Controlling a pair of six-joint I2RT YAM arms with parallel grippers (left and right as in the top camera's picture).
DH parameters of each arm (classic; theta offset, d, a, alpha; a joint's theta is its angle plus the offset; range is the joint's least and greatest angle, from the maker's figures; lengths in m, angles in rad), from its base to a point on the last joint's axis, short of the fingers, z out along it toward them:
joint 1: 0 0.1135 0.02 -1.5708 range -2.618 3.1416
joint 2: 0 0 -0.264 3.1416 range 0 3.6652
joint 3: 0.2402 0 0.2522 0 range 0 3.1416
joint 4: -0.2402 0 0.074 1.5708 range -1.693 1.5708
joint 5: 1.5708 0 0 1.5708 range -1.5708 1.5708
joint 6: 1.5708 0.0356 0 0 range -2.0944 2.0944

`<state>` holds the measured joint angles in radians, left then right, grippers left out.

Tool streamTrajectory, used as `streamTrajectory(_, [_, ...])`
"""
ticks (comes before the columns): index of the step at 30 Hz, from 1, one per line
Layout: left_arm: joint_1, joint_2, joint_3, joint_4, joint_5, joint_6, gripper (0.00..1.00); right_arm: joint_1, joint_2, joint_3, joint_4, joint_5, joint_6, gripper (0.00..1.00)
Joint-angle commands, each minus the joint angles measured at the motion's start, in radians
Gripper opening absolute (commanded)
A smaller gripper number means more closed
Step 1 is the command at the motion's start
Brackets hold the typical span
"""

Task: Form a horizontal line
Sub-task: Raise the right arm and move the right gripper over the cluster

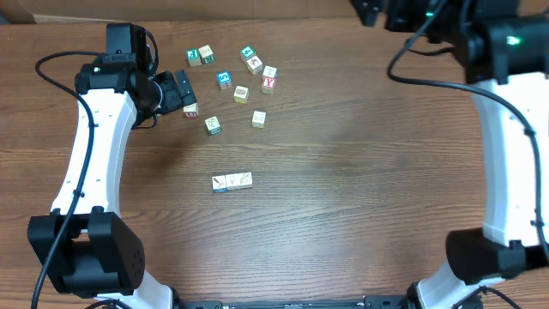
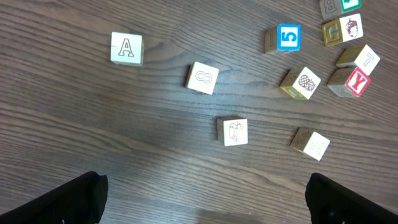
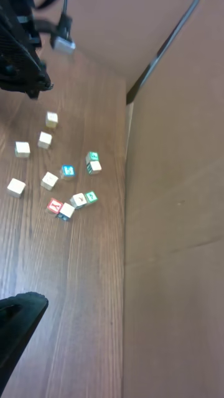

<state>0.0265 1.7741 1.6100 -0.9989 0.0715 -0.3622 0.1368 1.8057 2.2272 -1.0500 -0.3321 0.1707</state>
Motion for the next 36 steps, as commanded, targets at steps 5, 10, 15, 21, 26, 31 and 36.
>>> streamTrajectory(5, [-0.001,-0.002,0.014,0.002,0.003,0.007,1.00,0.172,0.088,0.018,0.147,0.273,-0.075,1.00])
streamTrajectory(10, [-0.001,-0.002,0.014,0.002,0.003,0.007,1.00,0.235,0.122,0.018,0.224,0.273,-0.062,1.00])
streamTrajectory(15, [-0.001,-0.002,0.014,0.002,0.003,0.007,0.99,0.257,0.160,0.018,0.283,0.314,-0.017,0.84])
streamTrajectory(21, [-0.001,-0.002,0.014,0.002,0.003,0.007,1.00,0.278,0.288,0.018,0.266,0.357,-0.014,0.70])
streamTrajectory(26, [-0.001,-0.002,0.014,0.002,0.003,0.007,1.00,0.288,0.399,0.018,0.257,0.357,0.022,0.76])
streamTrajectory(31, [-0.001,-0.002,0.014,0.002,0.003,0.007,0.99,0.307,0.502,0.018,0.275,0.357,0.043,0.83])
streamTrajectory(36, [-0.001,-0.002,0.014,0.002,0.003,0.007,1.00,0.318,0.592,0.018,0.281,0.357,0.043,0.86])
